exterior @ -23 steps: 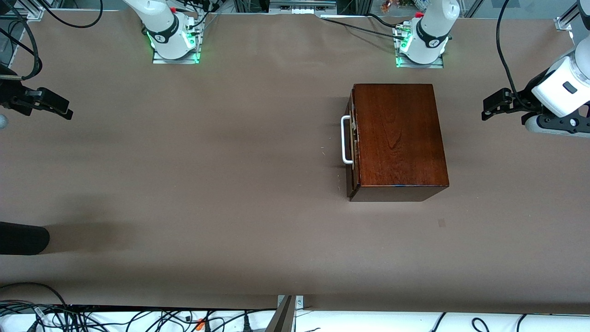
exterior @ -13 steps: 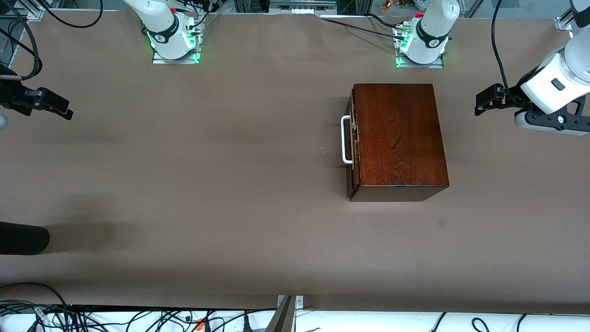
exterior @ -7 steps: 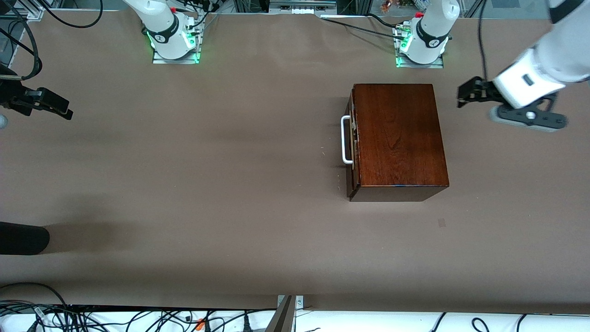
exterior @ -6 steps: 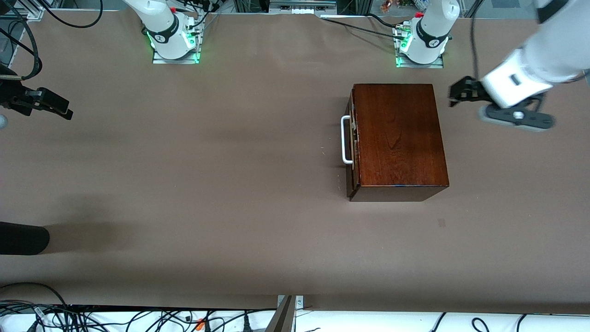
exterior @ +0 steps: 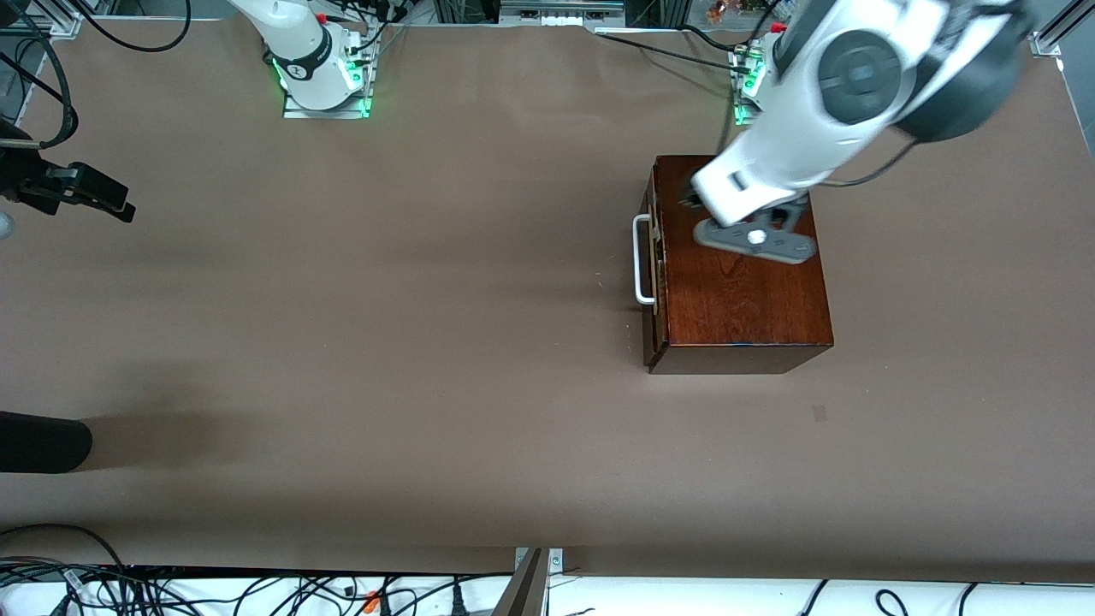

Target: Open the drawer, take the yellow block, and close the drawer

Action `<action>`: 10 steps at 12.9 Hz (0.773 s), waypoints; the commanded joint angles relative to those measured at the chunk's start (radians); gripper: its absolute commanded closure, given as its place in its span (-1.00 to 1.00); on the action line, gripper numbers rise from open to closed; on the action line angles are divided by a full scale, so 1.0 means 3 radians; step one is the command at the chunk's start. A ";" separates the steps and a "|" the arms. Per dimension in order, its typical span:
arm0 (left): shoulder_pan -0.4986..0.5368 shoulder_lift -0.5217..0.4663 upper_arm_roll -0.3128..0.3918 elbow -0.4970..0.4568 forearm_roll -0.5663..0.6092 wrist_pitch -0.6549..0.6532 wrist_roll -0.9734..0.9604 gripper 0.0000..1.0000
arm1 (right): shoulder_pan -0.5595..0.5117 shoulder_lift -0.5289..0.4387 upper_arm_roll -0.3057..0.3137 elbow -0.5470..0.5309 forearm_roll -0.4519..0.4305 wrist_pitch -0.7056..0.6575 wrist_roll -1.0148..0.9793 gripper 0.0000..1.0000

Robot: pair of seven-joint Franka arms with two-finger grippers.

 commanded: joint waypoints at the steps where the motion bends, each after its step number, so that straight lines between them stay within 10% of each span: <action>1: -0.0330 0.0343 0.0007 0.0104 0.0092 0.0354 -0.0569 -1.00 | -0.0040 -0.0023 0.0026 0.0024 0.0046 -0.0019 0.0002 -1.00; 10: -0.0821 0.0666 0.0013 -0.0376 0.0884 0.0937 -0.1317 -1.00 | -0.0040 -0.0017 0.0026 0.0024 0.0046 -0.0019 0.0002 -1.00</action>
